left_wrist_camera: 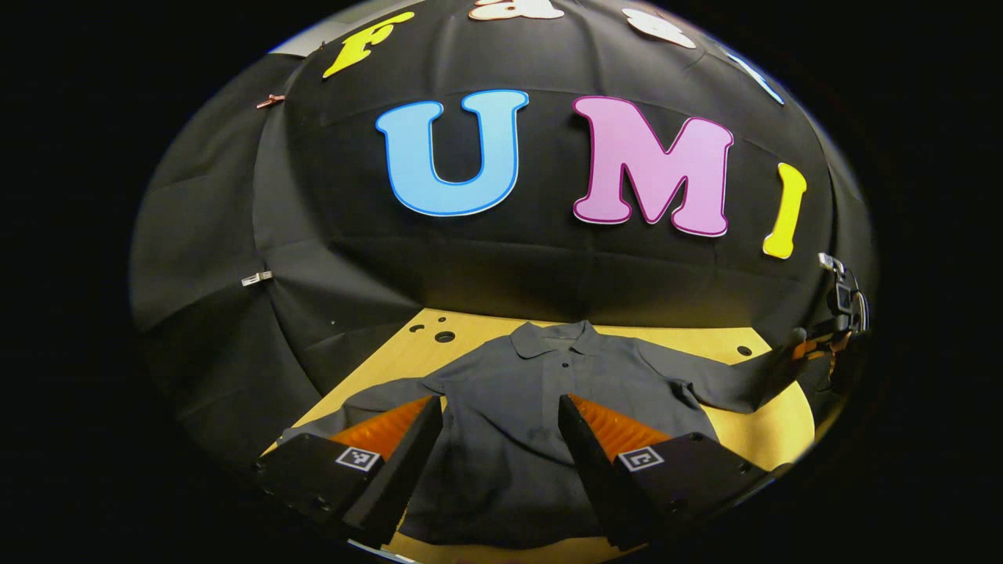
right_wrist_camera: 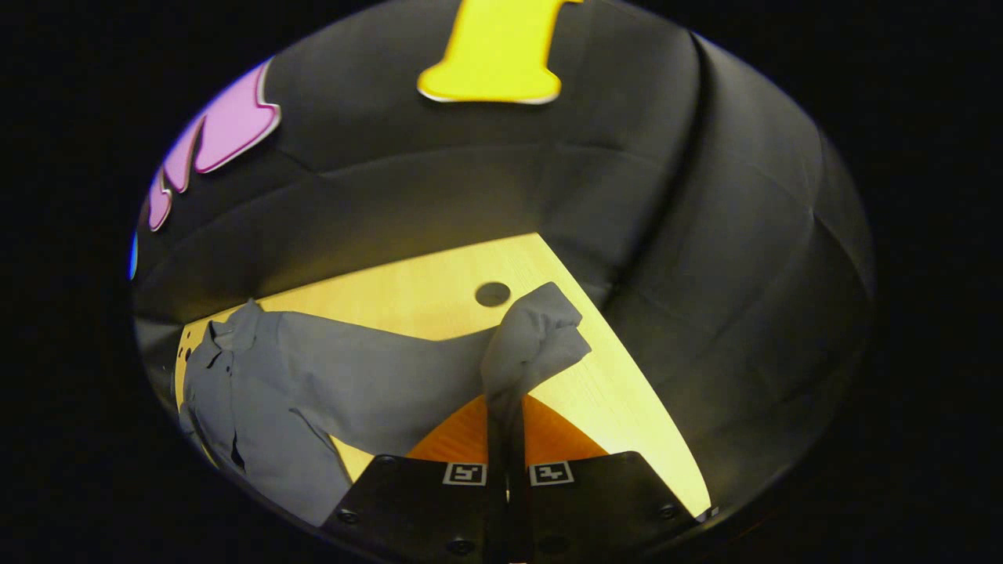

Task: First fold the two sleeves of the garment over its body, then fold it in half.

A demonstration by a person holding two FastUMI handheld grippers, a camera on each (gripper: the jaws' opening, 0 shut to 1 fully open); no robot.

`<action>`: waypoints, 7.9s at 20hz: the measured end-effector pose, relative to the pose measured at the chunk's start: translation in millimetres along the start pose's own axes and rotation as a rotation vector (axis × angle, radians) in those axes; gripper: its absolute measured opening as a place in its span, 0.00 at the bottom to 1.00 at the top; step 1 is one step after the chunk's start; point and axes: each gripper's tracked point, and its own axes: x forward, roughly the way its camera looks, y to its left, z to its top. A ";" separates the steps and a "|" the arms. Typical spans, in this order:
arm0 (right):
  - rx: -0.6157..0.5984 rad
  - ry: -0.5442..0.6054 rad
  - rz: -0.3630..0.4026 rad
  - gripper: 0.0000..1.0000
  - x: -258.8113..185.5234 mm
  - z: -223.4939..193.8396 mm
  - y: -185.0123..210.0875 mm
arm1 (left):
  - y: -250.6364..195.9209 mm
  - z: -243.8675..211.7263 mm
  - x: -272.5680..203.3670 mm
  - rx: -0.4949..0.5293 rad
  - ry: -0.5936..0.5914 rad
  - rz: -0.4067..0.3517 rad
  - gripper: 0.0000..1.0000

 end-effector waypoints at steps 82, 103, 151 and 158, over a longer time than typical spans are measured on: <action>-0.096 0.061 0.282 1.00 -195.5 -127.8 183.3 | 307.2 -231.9 82.6 -0.235 0.516 0.430 0.07; -0.014 0.013 0.229 1.00 -190.8 -121.3 131.6 | 181.4 -8.8 167.0 -0.196 0.203 0.135 0.05; -0.060 0.219 0.317 0.99 -145.8 -183.3 127.9 | -94.3 -76.4 160.0 0.054 0.357 -0.304 0.96; -0.136 0.345 0.352 0.99 -139.2 -230.9 151.6 | 33.1 -151.9 82.3 -0.034 0.460 -0.109 0.96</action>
